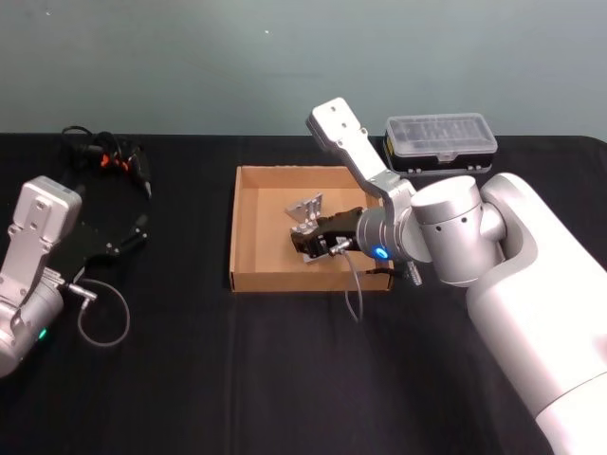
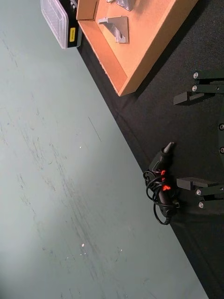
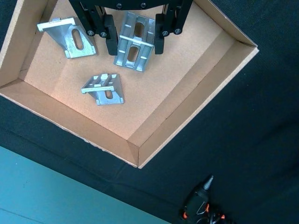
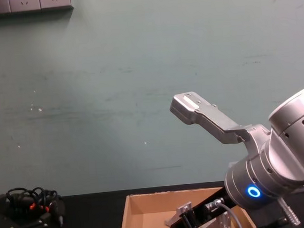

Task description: Use one hand to pick up the angle iron from the table and place it into the box.

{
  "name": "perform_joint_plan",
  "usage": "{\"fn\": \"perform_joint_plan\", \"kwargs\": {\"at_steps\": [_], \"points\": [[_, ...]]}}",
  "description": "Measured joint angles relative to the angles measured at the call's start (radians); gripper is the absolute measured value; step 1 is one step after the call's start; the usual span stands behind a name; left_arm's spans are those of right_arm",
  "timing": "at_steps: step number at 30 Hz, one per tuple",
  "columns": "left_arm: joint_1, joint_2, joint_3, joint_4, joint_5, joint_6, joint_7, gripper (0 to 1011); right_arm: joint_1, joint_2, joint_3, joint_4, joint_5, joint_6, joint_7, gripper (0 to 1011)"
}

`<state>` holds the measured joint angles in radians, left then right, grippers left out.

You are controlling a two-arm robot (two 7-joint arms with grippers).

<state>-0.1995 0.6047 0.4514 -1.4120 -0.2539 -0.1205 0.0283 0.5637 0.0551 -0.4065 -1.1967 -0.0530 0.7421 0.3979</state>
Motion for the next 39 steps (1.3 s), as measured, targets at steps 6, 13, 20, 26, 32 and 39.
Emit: {"fn": "perform_joint_plan", "kwargs": {"at_steps": [6,13,20,26,32,39], "points": [[0.0,0.0,0.0,0.0,0.0,0.0,0.0,1011,0.0,0.001,-0.001,-0.002,0.001,0.001,0.0,599],[0.0,0.0,0.0,0.0,0.0,0.0,0.0,1011,0.0,0.001,-0.001,-0.003,0.001,0.001,0.001,822],[0.0,0.0,0.0,0.0,0.0,0.0,0.0,1011,-0.001,0.002,-0.002,-0.004,0.002,0.002,0.002,1002],[0.0,0.0,0.0,0.0,0.0,0.0,0.0,1011,-0.02,0.013,-0.004,-0.039,-0.003,-0.018,0.002,1000],[0.0,0.0,0.0,0.0,0.0,0.0,0.0,1011,-0.065,0.031,0.01,-0.104,-0.003,-0.087,-0.004,1000],[0.0,0.0,0.0,0.0,0.0,0.0,0.0,1011,-0.137,0.066,0.023,-0.211,-0.002,-0.17,-0.026,1000]]}}
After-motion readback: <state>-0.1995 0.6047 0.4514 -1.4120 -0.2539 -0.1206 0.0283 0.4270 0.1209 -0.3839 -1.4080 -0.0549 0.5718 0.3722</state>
